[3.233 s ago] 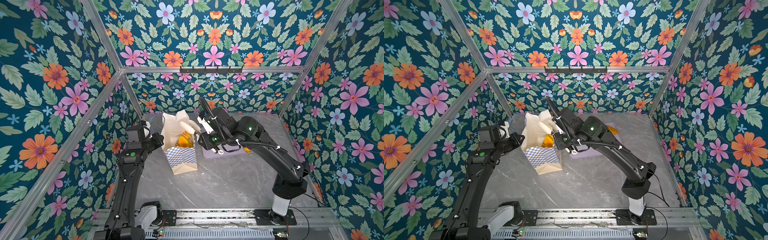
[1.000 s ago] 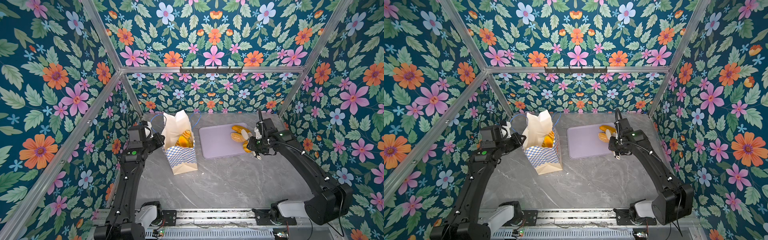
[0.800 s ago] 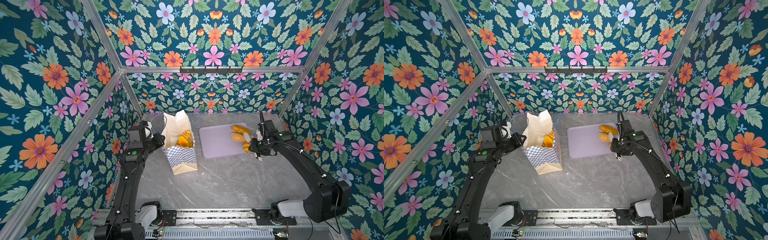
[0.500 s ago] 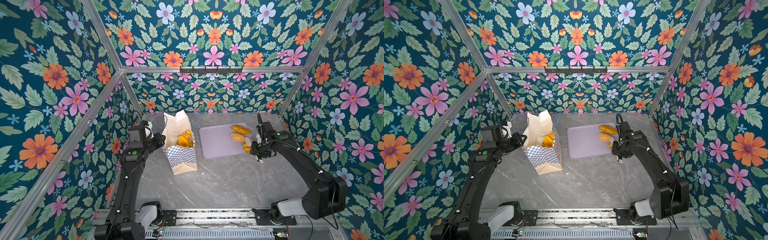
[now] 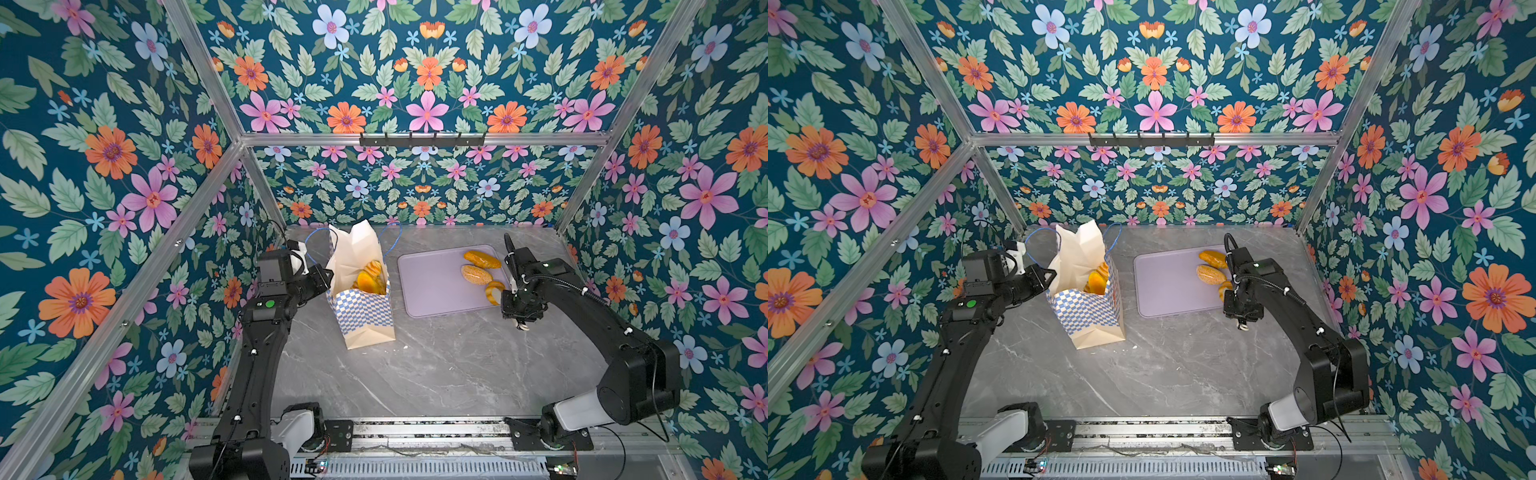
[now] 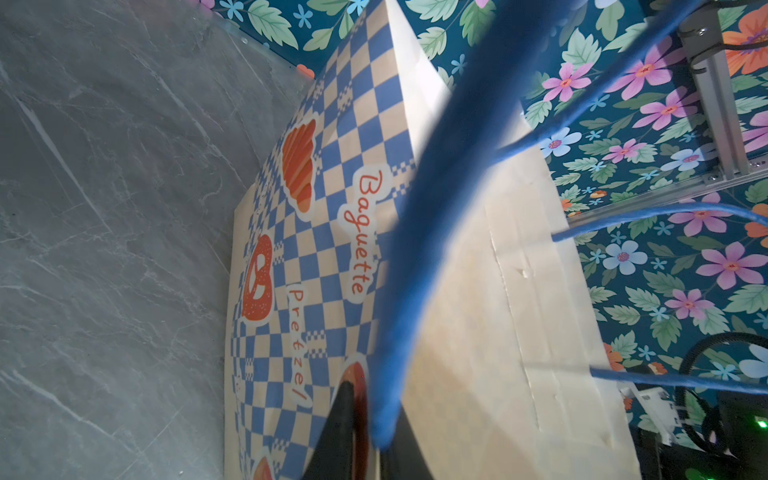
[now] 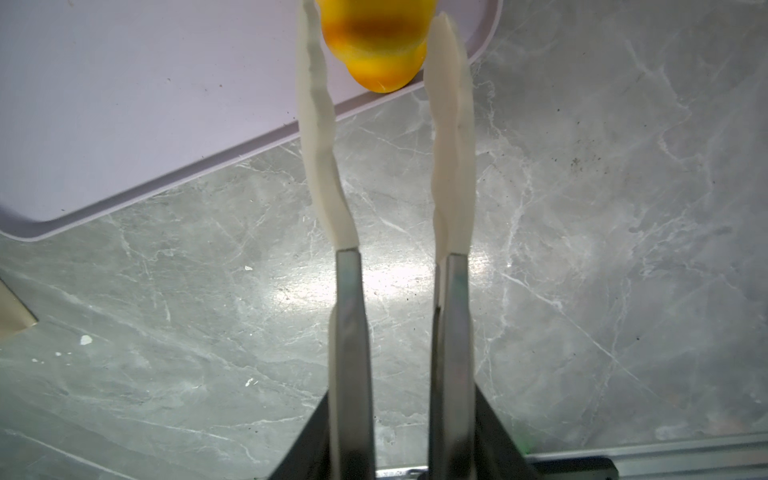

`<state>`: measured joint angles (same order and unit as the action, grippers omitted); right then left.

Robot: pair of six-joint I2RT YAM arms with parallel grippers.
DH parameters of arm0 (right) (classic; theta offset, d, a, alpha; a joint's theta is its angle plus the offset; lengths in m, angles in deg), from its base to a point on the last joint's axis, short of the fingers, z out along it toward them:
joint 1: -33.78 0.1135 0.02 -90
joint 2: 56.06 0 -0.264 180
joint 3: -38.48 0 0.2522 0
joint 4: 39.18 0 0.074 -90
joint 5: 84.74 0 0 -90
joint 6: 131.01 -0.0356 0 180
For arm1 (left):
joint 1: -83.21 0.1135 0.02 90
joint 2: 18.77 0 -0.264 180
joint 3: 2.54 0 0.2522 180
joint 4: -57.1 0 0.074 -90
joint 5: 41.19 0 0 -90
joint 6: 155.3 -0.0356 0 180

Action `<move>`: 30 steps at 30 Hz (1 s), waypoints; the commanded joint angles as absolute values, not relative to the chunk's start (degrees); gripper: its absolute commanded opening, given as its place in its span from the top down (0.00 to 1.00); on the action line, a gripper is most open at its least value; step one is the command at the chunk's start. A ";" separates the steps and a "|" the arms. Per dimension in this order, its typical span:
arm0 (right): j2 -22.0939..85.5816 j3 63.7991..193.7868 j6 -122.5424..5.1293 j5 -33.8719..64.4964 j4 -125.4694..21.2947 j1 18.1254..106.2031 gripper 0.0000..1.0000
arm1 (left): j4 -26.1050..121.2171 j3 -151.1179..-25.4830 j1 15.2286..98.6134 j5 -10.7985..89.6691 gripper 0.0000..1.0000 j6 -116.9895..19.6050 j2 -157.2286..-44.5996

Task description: Place the fake bread into the paper bag

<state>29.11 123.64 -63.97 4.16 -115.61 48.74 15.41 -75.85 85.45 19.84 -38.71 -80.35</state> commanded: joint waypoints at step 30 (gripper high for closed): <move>38.32 130.24 -60.89 -2.39 -119.02 51.09 0.47 | 16.09 -76.24 85.50 19.24 0.85 -39.72 -80.27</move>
<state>37.89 129.60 -61.63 -1.11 -118.43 50.99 15.52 -75.83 85.45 19.07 -38.75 -80.42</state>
